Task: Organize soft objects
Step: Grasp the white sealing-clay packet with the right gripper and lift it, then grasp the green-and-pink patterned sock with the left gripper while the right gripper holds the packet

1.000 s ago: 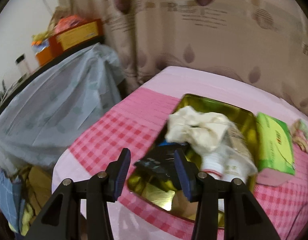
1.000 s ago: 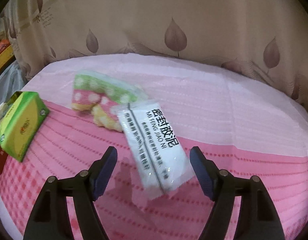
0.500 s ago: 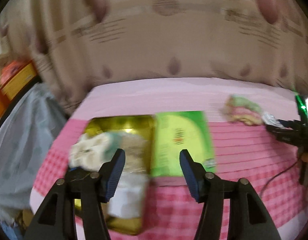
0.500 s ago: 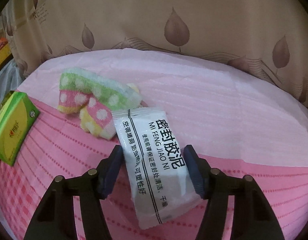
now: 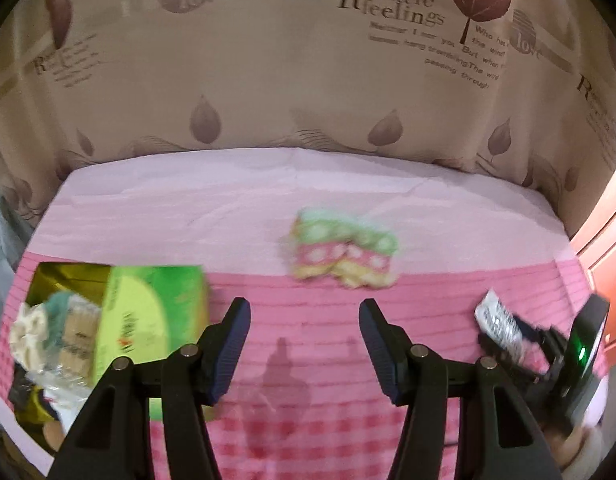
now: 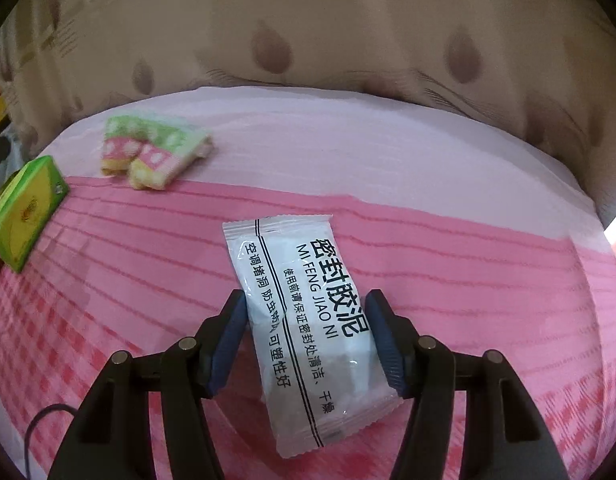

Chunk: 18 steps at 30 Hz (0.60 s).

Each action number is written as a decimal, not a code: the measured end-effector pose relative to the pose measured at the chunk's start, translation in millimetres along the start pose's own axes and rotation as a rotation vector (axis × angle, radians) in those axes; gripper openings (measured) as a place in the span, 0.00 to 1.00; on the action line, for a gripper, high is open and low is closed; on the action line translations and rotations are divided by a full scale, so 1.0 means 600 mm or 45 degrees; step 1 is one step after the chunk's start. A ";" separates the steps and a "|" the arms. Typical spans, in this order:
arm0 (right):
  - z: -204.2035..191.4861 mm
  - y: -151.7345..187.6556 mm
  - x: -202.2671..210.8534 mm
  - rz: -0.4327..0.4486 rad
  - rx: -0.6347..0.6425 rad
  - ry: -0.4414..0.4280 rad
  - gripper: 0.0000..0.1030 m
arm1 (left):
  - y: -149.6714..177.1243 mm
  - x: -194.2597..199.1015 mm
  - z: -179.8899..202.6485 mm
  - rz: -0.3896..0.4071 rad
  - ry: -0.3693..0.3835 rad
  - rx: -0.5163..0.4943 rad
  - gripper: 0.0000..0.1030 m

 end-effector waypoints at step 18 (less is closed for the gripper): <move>0.041 0.002 0.007 0.003 -0.082 -0.032 0.59 | -0.103 -0.184 0.041 -0.266 -0.047 0.646 0.56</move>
Point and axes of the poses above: each gripper's, at about its wrist camera, not at the fingertips, and x roughly against the way its jaws point, z to its right, y to its underside, the point moved 6 cm from there along -x, roughly the way its jaws point, and after that the axes turned 10 degrees about -x, right-handed, at the moved point
